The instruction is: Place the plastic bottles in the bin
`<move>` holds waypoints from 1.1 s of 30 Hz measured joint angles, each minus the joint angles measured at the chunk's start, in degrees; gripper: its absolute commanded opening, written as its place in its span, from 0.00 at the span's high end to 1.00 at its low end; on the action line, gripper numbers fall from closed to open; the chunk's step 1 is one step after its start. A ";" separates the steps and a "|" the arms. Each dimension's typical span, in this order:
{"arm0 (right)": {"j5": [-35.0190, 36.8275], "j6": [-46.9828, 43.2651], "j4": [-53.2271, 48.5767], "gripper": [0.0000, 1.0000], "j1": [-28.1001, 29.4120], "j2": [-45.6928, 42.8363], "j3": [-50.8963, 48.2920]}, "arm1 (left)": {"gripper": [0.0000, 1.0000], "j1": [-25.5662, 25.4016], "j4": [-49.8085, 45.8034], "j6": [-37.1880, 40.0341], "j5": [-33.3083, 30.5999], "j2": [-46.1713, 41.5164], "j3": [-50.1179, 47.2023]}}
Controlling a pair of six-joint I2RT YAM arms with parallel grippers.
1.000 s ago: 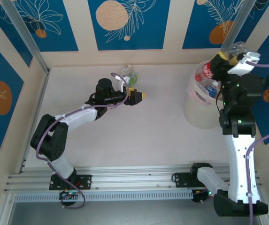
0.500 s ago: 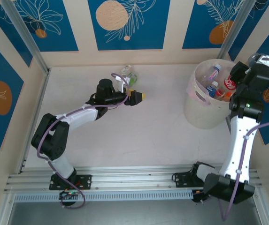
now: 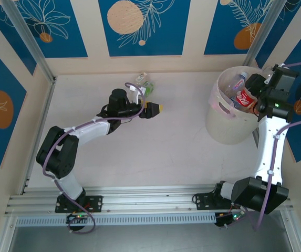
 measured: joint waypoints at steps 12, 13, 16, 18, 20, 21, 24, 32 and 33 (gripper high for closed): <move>0.24 -0.50 -4.24 0.16 -0.04 9.01 -0.02 | 0.00 0.11 0.02 -0.50 0.00 0.79 0.00; 0.24 -0.52 -4.70 0.14 -0.04 9.31 -0.02 | 0.00 0.11 -0.02 -0.61 -0.02 0.90 0.00; 0.94 -0.44 -6.32 0.09 0.33 9.42 0.98 | 0.00 0.11 -0.09 -0.66 -0.04 1.42 0.00; 3.45 0.00 -6.95 0.07 1.01 8.50 2.45 | 0.00 0.22 -0.11 -0.68 -0.20 1.53 0.00; 6.78 0.04 -7.41 0.07 1.81 6.54 3.17 | 0.00 0.28 -0.07 -0.92 -0.24 1.55 0.00; 8.79 0.02 -7.69 0.07 2.38 5.18 3.54 | 0.00 0.33 -0.07 -1.09 -0.37 1.57 0.00; 13.14 -0.26 -8.24 0.11 3.56 1.79 4.68 | 0.00 0.37 -0.09 -1.55 -0.63 1.57 0.00; 8.76 -1.99 -8.79 0.40 3.93 1.88 6.51 | 0.00 0.74 -0.09 -2.21 -0.87 2.91 0.13; 7.61 -2.14 -8.81 0.42 3.91 2.89 6.51 | 0.00 0.83 -0.20 -2.40 -0.92 3.08 0.13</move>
